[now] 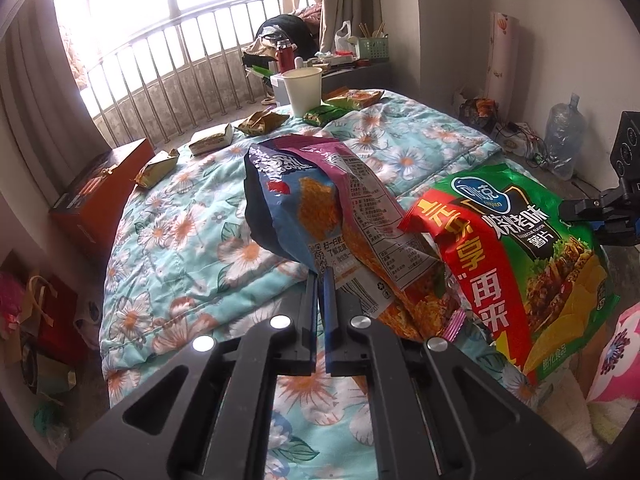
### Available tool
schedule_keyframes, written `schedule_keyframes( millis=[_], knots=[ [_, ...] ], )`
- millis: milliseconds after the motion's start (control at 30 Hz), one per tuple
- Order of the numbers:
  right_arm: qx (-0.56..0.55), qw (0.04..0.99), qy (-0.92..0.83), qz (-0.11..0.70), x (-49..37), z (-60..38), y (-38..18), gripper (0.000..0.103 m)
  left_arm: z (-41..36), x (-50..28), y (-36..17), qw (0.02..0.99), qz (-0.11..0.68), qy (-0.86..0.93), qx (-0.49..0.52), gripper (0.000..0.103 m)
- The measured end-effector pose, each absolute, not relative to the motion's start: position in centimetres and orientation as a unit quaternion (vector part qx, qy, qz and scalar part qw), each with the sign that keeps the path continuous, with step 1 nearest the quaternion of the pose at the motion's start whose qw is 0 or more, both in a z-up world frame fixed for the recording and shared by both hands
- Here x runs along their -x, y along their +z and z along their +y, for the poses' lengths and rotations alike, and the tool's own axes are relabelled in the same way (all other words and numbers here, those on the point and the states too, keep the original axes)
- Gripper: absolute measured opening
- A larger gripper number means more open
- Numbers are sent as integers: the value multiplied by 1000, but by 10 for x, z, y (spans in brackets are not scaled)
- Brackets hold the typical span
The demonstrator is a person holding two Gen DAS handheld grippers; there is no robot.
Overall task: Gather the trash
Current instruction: 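Lift and carry both chip bags over the blue wastebasket with both tools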
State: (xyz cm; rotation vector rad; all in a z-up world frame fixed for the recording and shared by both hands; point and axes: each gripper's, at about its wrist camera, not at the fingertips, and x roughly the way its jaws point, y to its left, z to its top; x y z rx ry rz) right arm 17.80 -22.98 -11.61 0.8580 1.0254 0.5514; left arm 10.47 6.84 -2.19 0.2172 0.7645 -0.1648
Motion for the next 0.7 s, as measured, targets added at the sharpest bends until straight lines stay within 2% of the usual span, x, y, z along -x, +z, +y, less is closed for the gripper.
schedule_keyframes(
  millis=[333, 500, 700],
  knots=[
    [-452, 793, 220, 344, -123, -309, -69, 17, 15, -111, 36, 926, 307, -186, -113, 0],
    [-476, 814, 171, 285, -91, -370, -54, 16, -61, -122, 61, 911, 274, -274, -139, 0],
    [-507, 828, 79, 228, -56, -444, -58, 16, -176, -142, 63, 872, 269, -369, -174, 0]
  ],
)
